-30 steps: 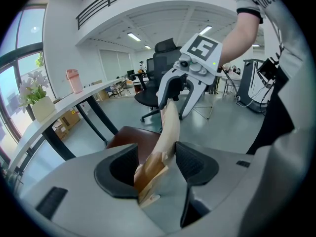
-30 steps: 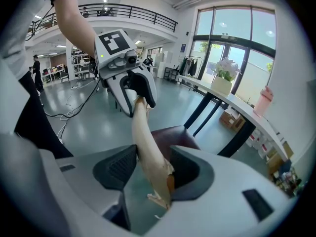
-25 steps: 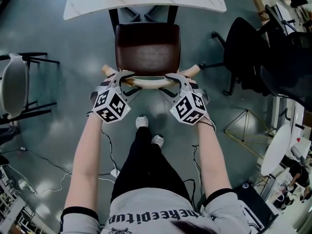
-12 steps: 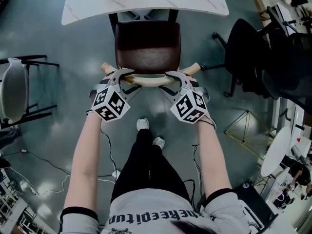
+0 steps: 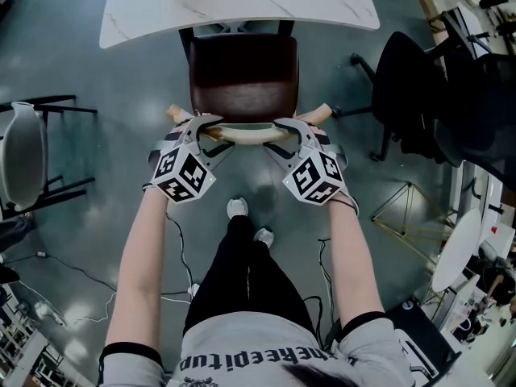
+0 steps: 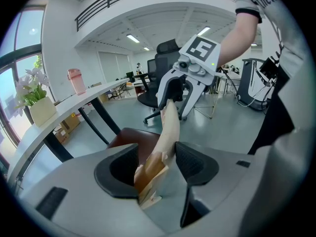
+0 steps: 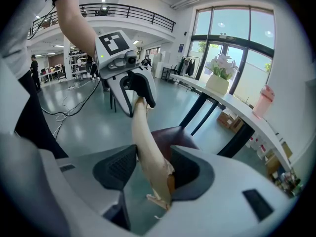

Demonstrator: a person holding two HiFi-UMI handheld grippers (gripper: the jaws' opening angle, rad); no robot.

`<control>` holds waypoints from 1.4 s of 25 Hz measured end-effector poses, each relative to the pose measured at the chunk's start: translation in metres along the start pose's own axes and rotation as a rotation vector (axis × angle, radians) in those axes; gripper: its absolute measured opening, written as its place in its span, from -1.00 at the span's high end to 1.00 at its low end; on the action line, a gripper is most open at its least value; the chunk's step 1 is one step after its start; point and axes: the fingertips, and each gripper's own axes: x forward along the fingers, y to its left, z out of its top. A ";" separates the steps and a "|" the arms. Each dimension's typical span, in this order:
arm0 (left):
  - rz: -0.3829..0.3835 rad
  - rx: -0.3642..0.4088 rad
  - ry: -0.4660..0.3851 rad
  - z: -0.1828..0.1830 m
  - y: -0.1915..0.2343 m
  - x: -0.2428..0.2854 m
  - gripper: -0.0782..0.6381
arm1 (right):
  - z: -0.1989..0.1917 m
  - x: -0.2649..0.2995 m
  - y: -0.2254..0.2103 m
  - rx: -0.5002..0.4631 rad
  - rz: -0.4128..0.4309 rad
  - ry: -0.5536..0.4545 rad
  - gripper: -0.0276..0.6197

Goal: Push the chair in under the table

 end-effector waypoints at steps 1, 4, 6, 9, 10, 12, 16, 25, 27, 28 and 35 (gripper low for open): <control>0.001 0.001 -0.002 0.000 0.000 0.000 0.10 | 0.000 0.000 0.000 0.000 0.000 0.000 0.25; 0.000 0.004 -0.004 -0.001 0.000 -0.001 0.10 | 0.001 0.001 0.000 0.000 0.000 0.003 0.25; -0.001 0.005 -0.005 -0.001 0.000 -0.001 0.10 | 0.001 0.001 0.000 0.000 0.001 0.004 0.25; 0.000 0.008 -0.007 0.000 0.001 -0.001 0.10 | 0.001 0.001 0.000 0.001 0.000 0.004 0.25; 0.001 0.008 -0.007 0.000 0.000 -0.001 0.10 | 0.001 0.001 0.000 0.001 -0.001 0.005 0.25; 0.000 0.010 -0.008 0.000 0.000 -0.001 0.10 | 0.001 0.001 0.001 0.001 -0.003 0.006 0.24; 0.000 0.011 -0.008 0.000 -0.001 -0.001 0.10 | 0.000 0.001 0.001 0.000 -0.005 0.007 0.24; 0.002 0.020 -0.013 0.001 0.000 0.000 0.10 | -0.001 0.001 -0.001 0.001 -0.013 0.012 0.22; 0.007 0.023 -0.014 0.001 0.002 0.000 0.10 | 0.000 0.002 -0.002 0.004 -0.021 0.012 0.22; 0.010 0.022 -0.014 0.000 0.004 0.001 0.10 | 0.000 0.003 -0.005 0.007 -0.028 0.012 0.22; -0.004 0.009 -0.001 0.001 0.028 0.006 0.10 | 0.006 0.012 -0.026 0.015 -0.039 0.014 0.20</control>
